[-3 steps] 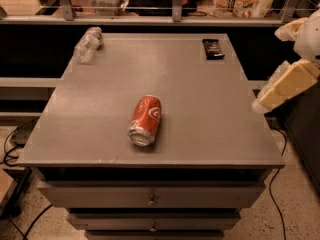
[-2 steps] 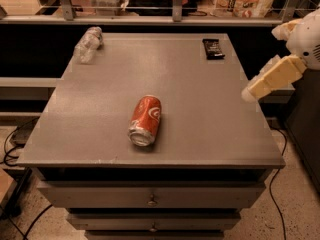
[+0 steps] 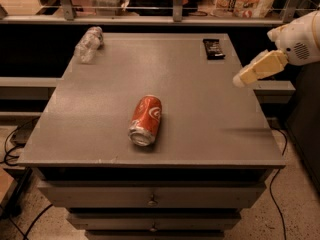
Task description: Move rxbar chocolate near water bottle
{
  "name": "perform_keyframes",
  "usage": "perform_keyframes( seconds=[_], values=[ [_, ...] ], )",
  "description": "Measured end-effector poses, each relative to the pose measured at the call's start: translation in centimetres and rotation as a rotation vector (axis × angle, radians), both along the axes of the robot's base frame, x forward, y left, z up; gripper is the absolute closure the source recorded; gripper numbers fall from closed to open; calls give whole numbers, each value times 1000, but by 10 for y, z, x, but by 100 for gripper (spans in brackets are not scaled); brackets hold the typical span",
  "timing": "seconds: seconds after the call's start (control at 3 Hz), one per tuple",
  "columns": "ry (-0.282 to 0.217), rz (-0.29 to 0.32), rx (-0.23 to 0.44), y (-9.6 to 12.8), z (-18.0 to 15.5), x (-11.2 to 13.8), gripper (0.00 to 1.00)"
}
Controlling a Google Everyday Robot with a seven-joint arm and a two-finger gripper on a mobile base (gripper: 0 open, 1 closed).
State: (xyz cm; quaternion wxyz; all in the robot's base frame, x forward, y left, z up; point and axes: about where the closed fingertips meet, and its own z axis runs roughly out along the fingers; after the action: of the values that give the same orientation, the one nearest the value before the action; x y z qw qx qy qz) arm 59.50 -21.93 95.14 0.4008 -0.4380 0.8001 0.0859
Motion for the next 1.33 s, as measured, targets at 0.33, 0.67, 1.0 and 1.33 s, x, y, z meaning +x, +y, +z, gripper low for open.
perform_keyframes(
  seconds=[0.33, 0.67, 1.0, 1.33],
  values=[
    [-28, -25, 65, -5, -10, 36, 0],
    [-30, -29, 83, -4, -14, 43, 0],
    [-29, -28, 111, 1, -18, 46, 0],
    [-45, -5, 169, 19, -23, 62, 0]
  ],
)
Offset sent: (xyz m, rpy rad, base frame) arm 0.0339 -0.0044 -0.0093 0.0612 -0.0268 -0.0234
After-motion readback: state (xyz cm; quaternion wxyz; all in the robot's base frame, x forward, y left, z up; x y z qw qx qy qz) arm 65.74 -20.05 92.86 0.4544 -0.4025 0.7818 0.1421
